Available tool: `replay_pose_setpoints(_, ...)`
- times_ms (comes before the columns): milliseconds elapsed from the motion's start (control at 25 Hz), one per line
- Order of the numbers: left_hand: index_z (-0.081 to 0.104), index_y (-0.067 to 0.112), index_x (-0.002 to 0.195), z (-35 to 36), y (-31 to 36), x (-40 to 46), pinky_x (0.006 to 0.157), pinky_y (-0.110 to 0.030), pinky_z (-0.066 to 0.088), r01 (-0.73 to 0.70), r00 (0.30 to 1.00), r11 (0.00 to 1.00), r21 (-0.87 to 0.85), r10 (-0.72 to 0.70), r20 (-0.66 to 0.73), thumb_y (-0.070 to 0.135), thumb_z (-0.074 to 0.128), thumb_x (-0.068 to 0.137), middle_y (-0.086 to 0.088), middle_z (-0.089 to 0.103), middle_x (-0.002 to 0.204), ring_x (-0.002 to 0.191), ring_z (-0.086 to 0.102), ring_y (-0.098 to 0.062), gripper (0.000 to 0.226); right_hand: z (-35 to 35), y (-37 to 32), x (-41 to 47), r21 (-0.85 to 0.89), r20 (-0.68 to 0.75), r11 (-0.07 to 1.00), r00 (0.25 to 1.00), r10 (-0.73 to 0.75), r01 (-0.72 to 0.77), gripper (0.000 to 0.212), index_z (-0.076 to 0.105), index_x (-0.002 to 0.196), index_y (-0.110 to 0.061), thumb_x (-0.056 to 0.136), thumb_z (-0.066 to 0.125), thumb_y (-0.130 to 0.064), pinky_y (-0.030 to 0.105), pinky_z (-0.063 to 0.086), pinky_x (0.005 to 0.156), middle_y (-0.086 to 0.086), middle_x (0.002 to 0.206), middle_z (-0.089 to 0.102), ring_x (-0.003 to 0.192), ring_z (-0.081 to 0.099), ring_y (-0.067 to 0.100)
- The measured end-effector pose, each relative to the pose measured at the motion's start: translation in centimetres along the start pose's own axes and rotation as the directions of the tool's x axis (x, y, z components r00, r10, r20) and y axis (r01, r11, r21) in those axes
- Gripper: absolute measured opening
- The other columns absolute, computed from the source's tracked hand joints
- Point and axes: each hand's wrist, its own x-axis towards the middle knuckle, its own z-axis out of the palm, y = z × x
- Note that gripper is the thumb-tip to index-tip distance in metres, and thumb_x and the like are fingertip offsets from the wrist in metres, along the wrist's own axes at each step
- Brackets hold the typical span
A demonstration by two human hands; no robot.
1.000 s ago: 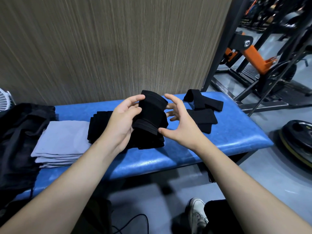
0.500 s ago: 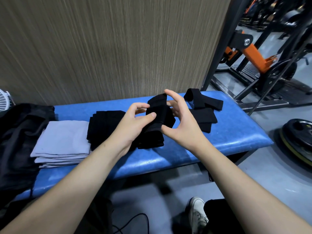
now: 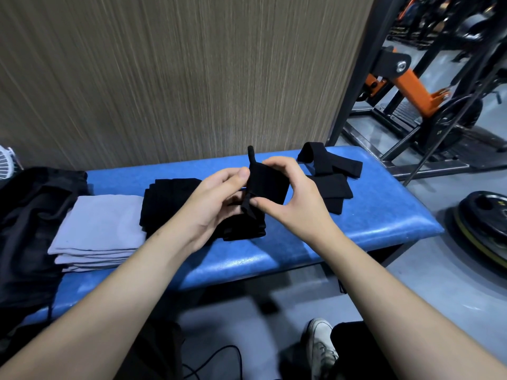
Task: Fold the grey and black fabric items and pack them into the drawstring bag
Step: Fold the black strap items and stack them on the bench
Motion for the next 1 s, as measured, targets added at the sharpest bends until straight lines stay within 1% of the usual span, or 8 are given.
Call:
replay_pose_setpoints(160, 0.062, 0.005, 0.122, 0.3, -0.1, -0.2, 0.068, -0.028, 0.056, -0.029, 0.999, 1.000, 0.009, 0.029, -0.013, 0.012, 0.057, 0.098, -0.007, 0.072, 0.094, 0.079, 0.068, -0.017, 0.026, 0.4, 0.4, 0.2, -0.097, 0.016, 0.991, 0.996, -0.093, 0.094, 0.058, 0.061, 0.125, -0.016, 0.074, 0.087, -0.026, 0.028, 0.044, 0.102, -0.003, 0.117, 0.059, 0.115, 0.055, 0.015)
replay_pose_setpoints(320, 0.063, 0.007, 0.121, 0.1, -0.5, 0.2, 0.076, -0.033, 0.056, -0.051, 0.994, 0.998, 0.036, 0.054, -0.092, 0.002, 0.052, 0.097, -0.015, 0.073, 0.111, 0.090, 0.069, -0.024, 0.027, 0.7, 1.0, 0.2, -0.098, 0.030, 0.995, 0.999, -0.025, 0.028, 0.055, 0.062, 0.128, -0.022, 0.078, 0.083, -0.034, 0.023, 0.040, 0.105, -0.004, 0.123, 0.049, 0.122, 0.050, 0.016)
replay_pose_setpoints(400, 0.061, 0.007, 0.123, -0.1, -0.6, 0.5, 0.082, -0.037, 0.056, -0.070, 0.989, 0.997, 0.020, 0.072, -0.133, 0.001, 0.052, 0.097, -0.015, 0.072, 0.113, 0.095, 0.070, -0.026, 0.027, 0.6, 1.0, 0.2, -0.009, 0.010, 0.996, 0.996, 0.093, -0.093, 0.049, 0.058, 0.129, -0.025, 0.085, 0.079, -0.031, 0.019, 0.043, 0.099, -0.003, 0.127, 0.048, 0.119, 0.052, 0.007)
replay_pose_setpoints(560, 0.057, 0.011, 0.125, -0.4, -0.6, 0.8, 0.083, -0.041, 0.056, -0.096, 0.979, 0.995, -0.018, 0.091, -0.184, 0.001, 0.056, 0.097, -0.012, 0.072, 0.113, 0.095, 0.071, -0.025, 0.030, 0.0, 0.8, 0.7, 0.399, 0.045, 0.839, 0.922, 0.384, -0.369, 0.047, 0.053, 0.131, -0.026, 0.090, 0.075, -0.018, 0.020, 0.050, 0.068, 0.003, 0.107, 0.064, 0.080, 0.061, 0.010)
replay_pose_setpoints(680, 0.053, 0.023, 0.126, -0.7, -1.0, 0.9, 0.077, -0.042, 0.057, -0.130, 0.958, 0.979, 0.156, 0.164, -0.235, 0.007, 0.065, 0.092, -0.007, 0.071, 0.108, 0.085, 0.071, -0.026, 0.040, 0.1, 1.1, 1.0, 0.526, 0.061, 0.758, 0.906, 0.419, -0.386, 0.049, 0.053, 0.129, -0.024, 0.088, 0.075, -0.009, 0.029, 0.051, 0.070, 0.003, 0.092, 0.068, 0.081, 0.067, 0.017)
replay_pose_setpoints(800, 0.053, 0.036, 0.121, -1.4, -1.3, 1.0, 0.081, -0.034, 0.055, -0.154, 0.909, 0.810, 0.566, 0.341, -0.241, 0.016, 0.070, 0.088, 0.004, 0.068, 0.103, 0.081, 0.068, -0.017, 0.042, 0.7, 1.5, 1.4, 0.518, 0.049, 0.749, 0.888, 0.456, -0.413, 0.045, 0.053, 0.126, -0.021, 0.088, 0.075, -0.008, 0.027, 0.052, 0.068, 0.004, 0.090, 0.069, 0.080, 0.069, 0.016)
replay_pose_setpoints(920, 0.061, 0.036, 0.119, -2.1, -1.7, 1.3, 0.099, -0.033, 0.038, -0.061, 0.870, 0.447, 0.893, 0.462, -0.172, 0.028, 0.067, 0.091, 0.011, 0.067, 0.108, 0.102, 0.058, -0.014, 0.030, 1.6, 2.2, 1.9, 0.440, 0.040, 0.765, 0.861, 0.506, -0.470, 0.041, 0.054, 0.123, -0.017, 0.088, 0.074, -0.010, 0.023, 0.048, 0.060, 0.004, 0.090, 0.066, 0.070, 0.066, 0.011)
replay_pose_setpoints(1000, 0.062, 0.035, 0.124, -2.6, -2.1, 1.8, 0.104, -0.035, 0.026, 0.024, 0.874, 0.276, 0.961, 0.460, -0.154, 0.036, 0.063, 0.092, 0.009, 0.067, 0.114, 0.115, 0.052, -0.019, 0.032, 2.4, 2.6, 2.0, 0.340, 0.018, 0.796, 0.850, 0.527, -0.501, 0.040, 0.054, 0.121, -0.018, 0.087, 0.075, -0.013, 0.022, 0.048, 0.059, -0.001, 0.093, 0.062, 0.064, 0.063, 0.004)
